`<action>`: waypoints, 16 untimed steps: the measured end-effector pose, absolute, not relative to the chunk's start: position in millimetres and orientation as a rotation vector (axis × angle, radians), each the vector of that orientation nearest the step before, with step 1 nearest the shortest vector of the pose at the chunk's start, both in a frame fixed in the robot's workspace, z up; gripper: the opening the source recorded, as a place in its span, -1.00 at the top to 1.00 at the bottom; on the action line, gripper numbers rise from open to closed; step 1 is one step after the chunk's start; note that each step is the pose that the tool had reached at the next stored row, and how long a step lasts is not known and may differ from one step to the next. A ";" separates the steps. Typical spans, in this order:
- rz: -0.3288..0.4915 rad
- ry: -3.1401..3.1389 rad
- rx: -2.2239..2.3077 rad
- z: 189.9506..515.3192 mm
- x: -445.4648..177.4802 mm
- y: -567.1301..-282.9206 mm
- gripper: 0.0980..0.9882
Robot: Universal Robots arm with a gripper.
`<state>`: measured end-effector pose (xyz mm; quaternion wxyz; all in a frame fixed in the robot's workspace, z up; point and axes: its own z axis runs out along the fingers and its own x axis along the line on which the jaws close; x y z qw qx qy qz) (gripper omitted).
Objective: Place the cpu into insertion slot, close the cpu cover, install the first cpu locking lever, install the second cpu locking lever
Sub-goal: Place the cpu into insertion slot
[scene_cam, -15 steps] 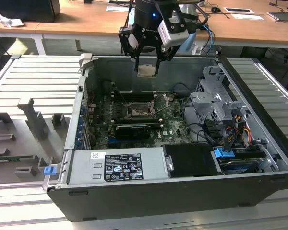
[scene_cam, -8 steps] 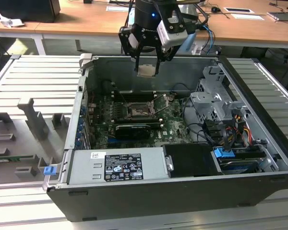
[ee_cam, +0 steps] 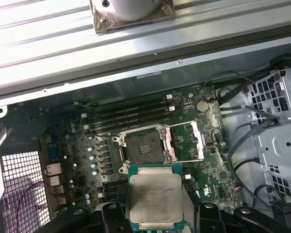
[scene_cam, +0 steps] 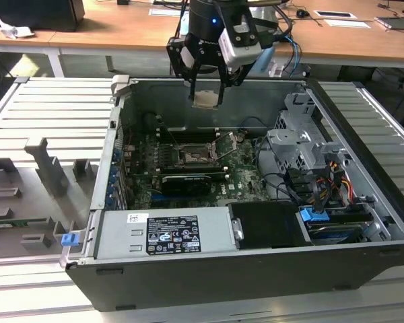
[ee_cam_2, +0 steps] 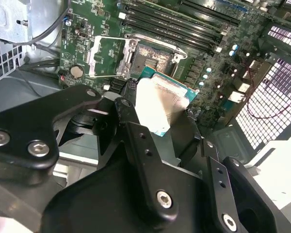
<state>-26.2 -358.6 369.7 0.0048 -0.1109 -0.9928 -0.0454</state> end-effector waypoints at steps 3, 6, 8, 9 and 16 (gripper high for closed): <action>-0.142 -3.108 -0.360 369.7 -26.2 -358.6 0.04; -0.143 -3.106 -0.381 369.7 -26.2 -358.6 0.04; -0.142 -3.105 -0.396 369.7 -26.2 -358.6 0.04; -0.143 -3.104 -0.403 369.6 -26.2 -358.6 0.04; -0.143 -3.094 -0.494 369.5 -26.2 -358.6 0.04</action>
